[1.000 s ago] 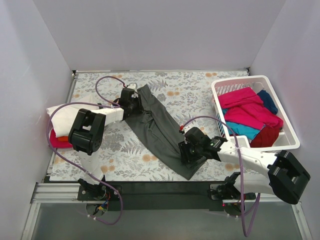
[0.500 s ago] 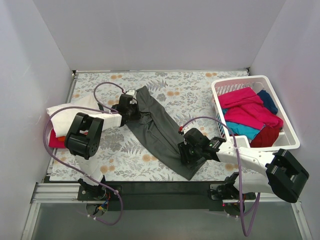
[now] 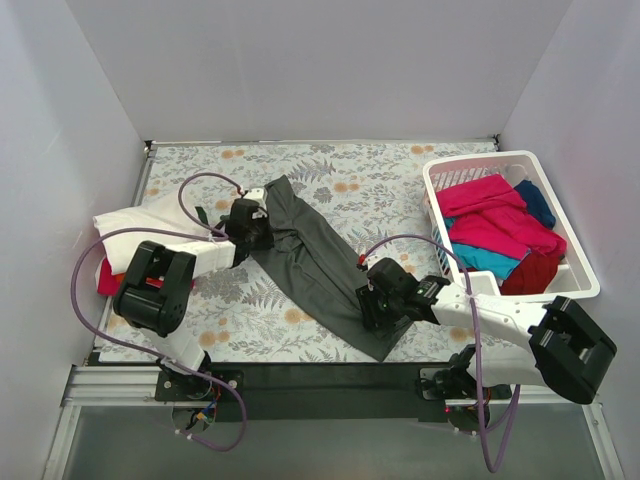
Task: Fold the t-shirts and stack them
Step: Fold the tshirt
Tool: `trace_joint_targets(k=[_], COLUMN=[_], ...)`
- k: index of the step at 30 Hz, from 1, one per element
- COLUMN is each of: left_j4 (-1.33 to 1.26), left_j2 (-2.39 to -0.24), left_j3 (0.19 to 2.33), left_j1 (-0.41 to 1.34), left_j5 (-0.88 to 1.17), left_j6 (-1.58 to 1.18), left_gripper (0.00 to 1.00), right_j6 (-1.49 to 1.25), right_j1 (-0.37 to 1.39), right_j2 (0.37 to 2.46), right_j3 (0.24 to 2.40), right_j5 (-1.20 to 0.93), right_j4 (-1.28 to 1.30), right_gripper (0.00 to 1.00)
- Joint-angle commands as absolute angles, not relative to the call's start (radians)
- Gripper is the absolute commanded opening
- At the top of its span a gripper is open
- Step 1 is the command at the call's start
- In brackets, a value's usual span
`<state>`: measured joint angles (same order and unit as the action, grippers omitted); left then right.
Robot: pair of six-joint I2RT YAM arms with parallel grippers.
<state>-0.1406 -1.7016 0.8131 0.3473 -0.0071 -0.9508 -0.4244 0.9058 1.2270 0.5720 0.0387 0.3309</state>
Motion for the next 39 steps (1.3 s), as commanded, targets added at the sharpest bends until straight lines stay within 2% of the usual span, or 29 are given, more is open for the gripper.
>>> trace_joint_targets(k=[1,8,13,23,39], left_j4=[-0.153,-0.181,-0.19,-0.132,-0.219], left_j2=[-1.606,-1.49,-1.499,-1.649,-1.739], left_j3=[0.776,0.69,0.709,0.839,0.862], left_j1=[0.351,0.35,0.35,0.348,0.328], left_j5=[0.012,0.077,0.043,-0.116,-0.149], left_j6=[-0.919,-0.911,-0.963,-1.081,-1.132], left_gripper=[0.1,0.2,0.3,0.36,0.44], right_j6=[-0.439,-0.44,-0.431,-0.442,-0.445], right_j1=[0.913,0.913,0.913,0.913,0.913], right_j2=[1.247,1.267,1.266,1.252,1.255], right_j3=[0.549,0.54,0.546,0.534,0.532], right_j5=[0.067,0.074,0.075,0.077,0.072], right_j4=[0.304,0.291,0.293,0.291,0.291], right_gripper=[0.41,0.41,0.41,0.41,0.41])
